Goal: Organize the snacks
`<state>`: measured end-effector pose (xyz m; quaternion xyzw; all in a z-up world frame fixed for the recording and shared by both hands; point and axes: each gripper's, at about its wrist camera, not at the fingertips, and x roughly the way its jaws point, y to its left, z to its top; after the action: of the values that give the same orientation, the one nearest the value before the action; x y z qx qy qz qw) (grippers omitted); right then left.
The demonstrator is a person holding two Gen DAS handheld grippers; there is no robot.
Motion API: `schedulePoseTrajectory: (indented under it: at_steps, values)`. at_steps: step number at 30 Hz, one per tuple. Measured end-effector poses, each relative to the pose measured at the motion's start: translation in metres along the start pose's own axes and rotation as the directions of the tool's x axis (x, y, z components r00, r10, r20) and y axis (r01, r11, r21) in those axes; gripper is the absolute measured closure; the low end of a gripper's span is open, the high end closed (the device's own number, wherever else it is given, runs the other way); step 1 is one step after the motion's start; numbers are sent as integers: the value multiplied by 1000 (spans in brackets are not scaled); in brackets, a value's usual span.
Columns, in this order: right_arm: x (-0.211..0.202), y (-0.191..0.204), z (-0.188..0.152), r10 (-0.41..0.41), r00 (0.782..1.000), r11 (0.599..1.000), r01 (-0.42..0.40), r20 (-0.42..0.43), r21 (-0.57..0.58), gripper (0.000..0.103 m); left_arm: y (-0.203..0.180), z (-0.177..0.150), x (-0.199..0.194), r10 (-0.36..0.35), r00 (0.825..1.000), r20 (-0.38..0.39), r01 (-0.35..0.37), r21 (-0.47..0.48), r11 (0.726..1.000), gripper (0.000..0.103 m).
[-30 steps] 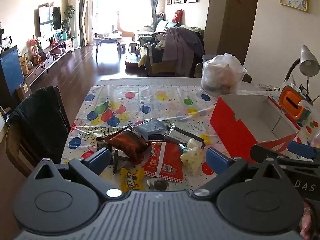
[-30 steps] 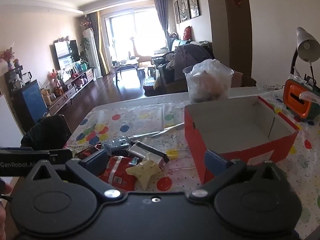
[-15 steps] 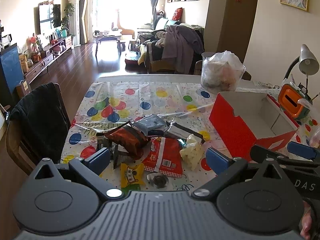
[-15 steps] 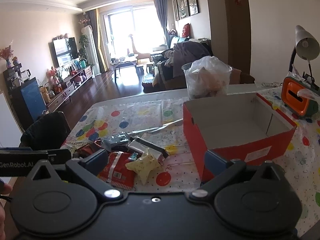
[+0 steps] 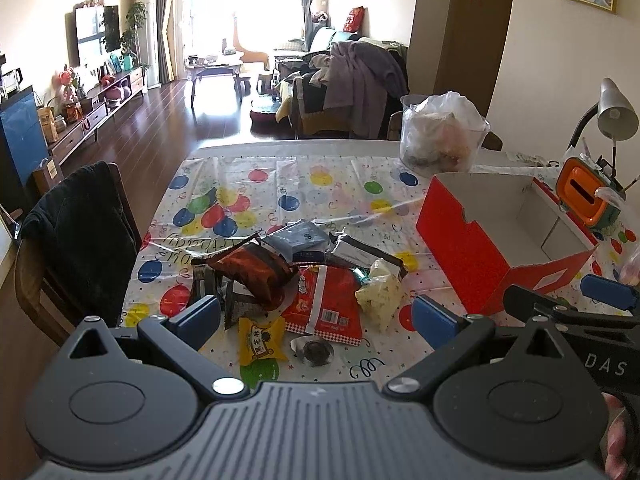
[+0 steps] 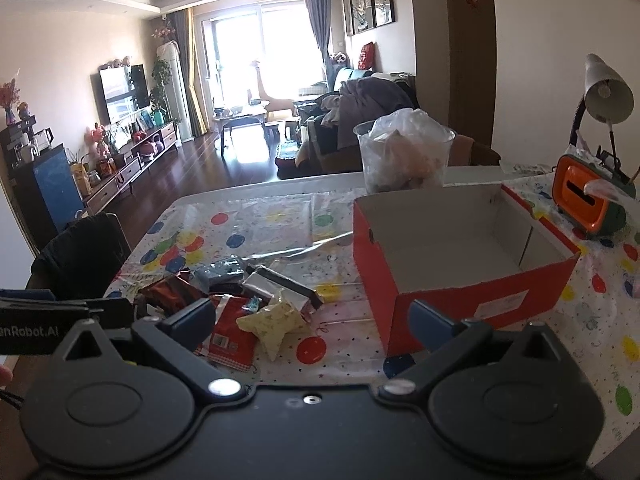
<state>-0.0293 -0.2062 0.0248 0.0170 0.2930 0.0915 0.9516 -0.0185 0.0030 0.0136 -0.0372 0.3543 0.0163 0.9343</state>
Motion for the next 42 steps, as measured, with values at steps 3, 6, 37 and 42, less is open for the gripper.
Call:
schedulePoseTrajectory:
  at_steps: [3, 6, 37, 42]
  values:
    - [0, 0, 4, 5, 1000, 1000, -5, -15, -11, 0, 1, 1, 0, 1, 1000, -4, -1, 0, 1000, 0]
    - [0, -3, 9, 18, 999, 1000, -19, -35, -7, 0, 2, 5, -2, -10, 1000, -13, 10, -10, 1000, 0]
    - [-13, 5, 12, -5, 1000, 1000, 5, -31, 26, 1, 2, 13, -24, -28, 999, 17, 28, -4, 1000, 0]
    - [-6, 12, 12, 6, 999, 1000, -5, -37, 14, 1, 5, 15, -20, -24, 1000, 6, 25, -14, 1000, 0]
